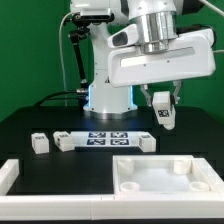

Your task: Assemble square table

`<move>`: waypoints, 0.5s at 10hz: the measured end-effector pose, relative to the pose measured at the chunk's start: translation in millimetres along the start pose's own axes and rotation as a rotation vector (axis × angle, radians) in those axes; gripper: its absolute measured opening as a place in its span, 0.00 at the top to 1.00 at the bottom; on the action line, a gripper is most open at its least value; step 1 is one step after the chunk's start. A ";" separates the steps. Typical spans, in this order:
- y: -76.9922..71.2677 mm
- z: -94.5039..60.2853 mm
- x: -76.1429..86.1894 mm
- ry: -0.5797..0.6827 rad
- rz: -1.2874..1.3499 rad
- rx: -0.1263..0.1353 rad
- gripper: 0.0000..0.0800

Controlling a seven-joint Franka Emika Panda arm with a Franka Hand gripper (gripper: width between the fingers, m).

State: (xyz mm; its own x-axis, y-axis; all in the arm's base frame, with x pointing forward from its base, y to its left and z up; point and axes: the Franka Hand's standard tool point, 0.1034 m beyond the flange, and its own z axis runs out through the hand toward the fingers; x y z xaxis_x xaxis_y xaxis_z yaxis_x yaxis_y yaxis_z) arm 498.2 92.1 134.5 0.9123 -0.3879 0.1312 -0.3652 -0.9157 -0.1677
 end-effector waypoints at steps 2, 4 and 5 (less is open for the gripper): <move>-25.5 -10.4 27.8 0.117 -0.124 -0.034 0.64; -61.6 -5.4 19.3 0.215 -0.137 0.043 0.64; -58.1 -2.8 15.0 0.218 -0.145 0.045 0.64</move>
Offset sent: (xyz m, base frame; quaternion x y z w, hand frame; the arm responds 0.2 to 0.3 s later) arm 0.0052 0.0229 -0.0119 -0.0249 0.1896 0.0017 0.9815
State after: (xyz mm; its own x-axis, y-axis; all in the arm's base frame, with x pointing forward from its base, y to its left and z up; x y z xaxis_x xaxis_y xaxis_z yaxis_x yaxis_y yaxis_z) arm 532.5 139.2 148.9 0.8914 -0.2708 0.3635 -0.2205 -0.9597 -0.1741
